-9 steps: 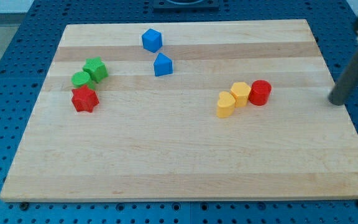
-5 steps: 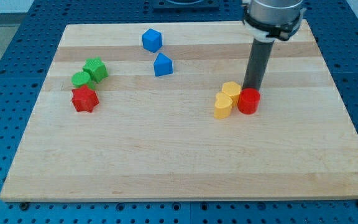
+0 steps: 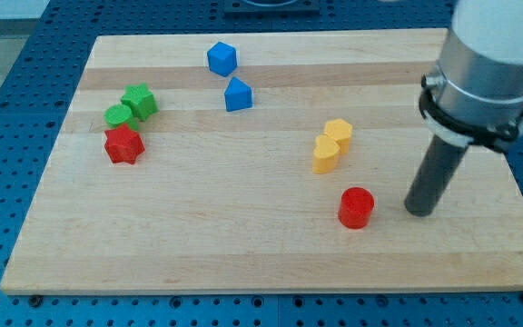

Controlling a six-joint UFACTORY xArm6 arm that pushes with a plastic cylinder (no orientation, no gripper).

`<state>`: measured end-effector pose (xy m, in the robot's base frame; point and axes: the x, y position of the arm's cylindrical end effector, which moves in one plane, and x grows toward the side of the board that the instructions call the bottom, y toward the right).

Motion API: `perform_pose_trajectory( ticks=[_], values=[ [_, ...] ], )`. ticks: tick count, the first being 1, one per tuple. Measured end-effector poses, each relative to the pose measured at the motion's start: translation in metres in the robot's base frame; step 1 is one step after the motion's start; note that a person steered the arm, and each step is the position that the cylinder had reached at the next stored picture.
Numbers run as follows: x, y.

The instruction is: Push the red circle vertically below the hexagon

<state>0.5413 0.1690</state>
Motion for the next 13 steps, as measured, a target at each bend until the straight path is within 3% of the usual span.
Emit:
perform_pose_trajectory(
  ticks=[1, 2, 3, 6, 8, 9, 10, 12, 13],
  values=[
    [-0.006, -0.041],
    [-0.053, -0.102],
    [-0.068, -0.146],
    [0.005, -0.068],
    [0.010, 0.027],
    [0.037, 0.055],
    [0.057, 0.018],
    [-0.013, -0.103],
    [-0.014, -0.097]
  ],
)
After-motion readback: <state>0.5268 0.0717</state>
